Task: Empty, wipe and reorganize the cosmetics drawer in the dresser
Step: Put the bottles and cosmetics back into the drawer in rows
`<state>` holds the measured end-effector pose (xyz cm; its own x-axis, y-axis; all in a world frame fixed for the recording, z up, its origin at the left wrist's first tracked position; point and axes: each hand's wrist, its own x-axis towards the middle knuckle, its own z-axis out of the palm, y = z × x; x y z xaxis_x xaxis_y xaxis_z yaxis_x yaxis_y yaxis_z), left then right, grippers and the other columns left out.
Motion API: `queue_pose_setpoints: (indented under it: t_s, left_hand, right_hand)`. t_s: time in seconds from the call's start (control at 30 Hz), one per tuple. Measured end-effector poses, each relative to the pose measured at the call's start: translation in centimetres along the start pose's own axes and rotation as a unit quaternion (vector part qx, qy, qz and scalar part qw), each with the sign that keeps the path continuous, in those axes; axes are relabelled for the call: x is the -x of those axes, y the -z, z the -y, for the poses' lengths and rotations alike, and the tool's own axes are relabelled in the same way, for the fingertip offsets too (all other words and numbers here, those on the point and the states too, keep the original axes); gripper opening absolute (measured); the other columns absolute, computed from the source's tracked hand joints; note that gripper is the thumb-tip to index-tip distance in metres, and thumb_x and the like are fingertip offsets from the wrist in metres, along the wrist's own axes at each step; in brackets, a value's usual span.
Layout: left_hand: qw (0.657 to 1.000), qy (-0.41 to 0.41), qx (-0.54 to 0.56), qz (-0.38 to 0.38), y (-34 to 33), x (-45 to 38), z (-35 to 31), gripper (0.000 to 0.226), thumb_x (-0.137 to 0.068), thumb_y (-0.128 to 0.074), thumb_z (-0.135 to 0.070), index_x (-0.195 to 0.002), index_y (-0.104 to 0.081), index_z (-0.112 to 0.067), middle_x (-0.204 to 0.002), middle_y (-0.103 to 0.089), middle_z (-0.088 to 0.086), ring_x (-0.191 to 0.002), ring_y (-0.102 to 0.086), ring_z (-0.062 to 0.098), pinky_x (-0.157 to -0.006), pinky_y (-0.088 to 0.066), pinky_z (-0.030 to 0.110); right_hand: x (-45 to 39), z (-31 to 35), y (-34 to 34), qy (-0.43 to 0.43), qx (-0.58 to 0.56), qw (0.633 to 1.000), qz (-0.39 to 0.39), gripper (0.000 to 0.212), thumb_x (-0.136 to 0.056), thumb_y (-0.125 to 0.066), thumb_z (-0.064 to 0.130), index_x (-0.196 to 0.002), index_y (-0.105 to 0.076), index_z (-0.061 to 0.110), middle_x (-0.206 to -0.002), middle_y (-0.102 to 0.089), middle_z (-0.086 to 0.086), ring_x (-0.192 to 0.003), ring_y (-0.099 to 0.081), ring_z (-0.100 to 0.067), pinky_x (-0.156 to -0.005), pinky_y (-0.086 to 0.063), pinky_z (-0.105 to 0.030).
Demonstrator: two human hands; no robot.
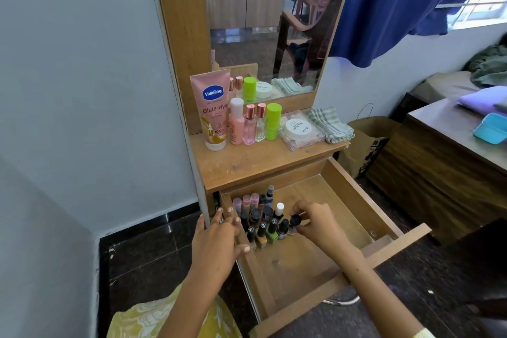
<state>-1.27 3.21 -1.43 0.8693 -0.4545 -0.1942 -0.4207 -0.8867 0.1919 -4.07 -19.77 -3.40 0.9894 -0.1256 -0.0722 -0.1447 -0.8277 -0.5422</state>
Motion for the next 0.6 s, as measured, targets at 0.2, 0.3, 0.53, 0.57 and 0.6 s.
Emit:
queue_pose_setpoints:
  t_s: [0.2, 0.3, 0.53, 0.57, 0.6]
  left_hand:
    - [1.000, -0.001, 0.005, -0.010, -0.26, 0.23, 0.01, 0.061, -0.091, -0.049, -0.050, -0.145, -0.031, -0.029, -0.158, -0.010, -0.007, -0.145, -0.005, 0.015, -0.116, 0.001, 0.045]
    - [1.000, -0.002, 0.005, -0.017, -0.33, 0.29, 0.02, 0.060, -0.091, -0.049, -0.050, -0.145, -0.031, -0.029, -0.158, -0.012, -0.007, -0.146, -0.005, 0.016, -0.116, 0.000, 0.045]
    - [1.000, -0.010, 0.010, -0.021, -0.17, 0.37, -0.11, 0.059, -0.091, -0.049, -0.049, -0.145, -0.032, -0.028, -0.158, -0.013, -0.006, -0.145, -0.005, 0.016, -0.116, -0.001, 0.044]
    - [1.000, -0.011, 0.009, -0.019, -0.12, 0.41, -0.09, 0.059, -0.092, -0.048, -0.049, -0.145, -0.032, -0.028, -0.158, -0.013, -0.006, -0.145, -0.005, 0.016, -0.116, -0.001, 0.044]
    - [1.000, -0.012, 0.008, -0.018, -0.06, 0.44, -0.09, 0.059, -0.092, -0.048, -0.049, -0.145, -0.032, -0.027, -0.157, -0.013, -0.005, -0.145, -0.005, 0.016, -0.116, -0.001, 0.044]
  right_hand:
    - [-0.11, 0.03, -0.31, -0.004, 0.039, 0.999, 0.026, 0.031, -0.078, -0.070, 0.005, -0.104, -0.062, 0.018, -0.103, -0.067, 0.000, -0.099, -0.063, -0.015, -0.086, -0.053, -0.033]
    - [0.12, 0.02, -0.42, -0.012, 0.066, 0.998, 0.014, 0.034, -0.078, -0.070, 0.009, -0.108, -0.061, 0.022, -0.104, -0.067, 0.003, -0.099, -0.063, -0.014, -0.084, -0.053, -0.032]
    - [0.16, 0.33, -0.19, -0.029, 0.076, 0.997, 0.004, 0.023, -0.078, -0.072, 0.010, -0.098, -0.069, 0.022, -0.101, -0.070, 0.006, -0.080, -0.062, -0.010, -0.072, -0.051, -0.023]
    - [0.13, 0.34, -0.23, -0.029, 0.069, 0.997, 0.007, 0.023, -0.078, -0.073, 0.010, -0.098, -0.069, 0.021, -0.101, -0.070, 0.006, -0.081, -0.062, -0.009, -0.074, -0.052, -0.023]
    - [0.10, 0.30, -0.28, -0.029, 0.060, 0.998, 0.009, 0.023, -0.078, -0.073, 0.009, -0.098, -0.070, 0.020, -0.101, -0.070, 0.005, -0.080, -0.061, -0.008, -0.074, -0.051, -0.022]
